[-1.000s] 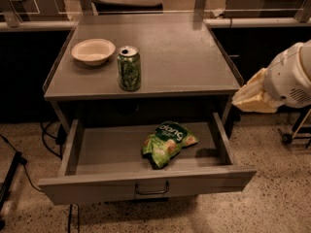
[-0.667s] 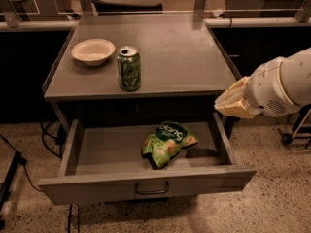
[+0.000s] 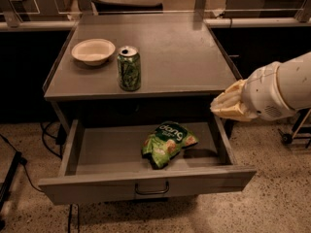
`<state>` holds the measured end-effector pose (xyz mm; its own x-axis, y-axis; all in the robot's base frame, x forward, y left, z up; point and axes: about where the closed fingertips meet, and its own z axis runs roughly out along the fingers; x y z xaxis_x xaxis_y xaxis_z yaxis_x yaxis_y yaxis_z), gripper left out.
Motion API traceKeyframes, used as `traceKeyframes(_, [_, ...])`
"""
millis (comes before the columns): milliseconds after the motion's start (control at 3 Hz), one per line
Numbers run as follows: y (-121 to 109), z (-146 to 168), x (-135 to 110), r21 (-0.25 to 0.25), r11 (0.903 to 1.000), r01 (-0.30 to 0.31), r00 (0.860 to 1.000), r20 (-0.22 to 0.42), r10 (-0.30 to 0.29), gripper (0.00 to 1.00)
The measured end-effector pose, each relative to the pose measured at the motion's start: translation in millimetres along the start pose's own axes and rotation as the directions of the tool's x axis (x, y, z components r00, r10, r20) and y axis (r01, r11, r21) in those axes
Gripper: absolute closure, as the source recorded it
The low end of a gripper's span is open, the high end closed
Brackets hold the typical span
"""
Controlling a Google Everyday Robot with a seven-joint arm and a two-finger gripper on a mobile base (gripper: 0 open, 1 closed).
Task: Pick green rice chip bag from top drawer and place on counter
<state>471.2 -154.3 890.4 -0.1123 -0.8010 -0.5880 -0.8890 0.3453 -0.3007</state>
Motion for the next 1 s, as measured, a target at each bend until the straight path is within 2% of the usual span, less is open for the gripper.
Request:
traceKeyframes(333, [12, 37, 4, -0.043, 0.9963, 0.075, 0.992, 0.106, -0.07, 1.0])
traceKeyframes(667, [28, 85, 0, -0.095, 0.9813, 0.168, 0.97, 0.194, -0.147, 1.0])
traceKeyframes(1000, [44, 145, -4, -0.149, 0.9595, 0.239, 0.947, 0.254, -0.197, 1.0])
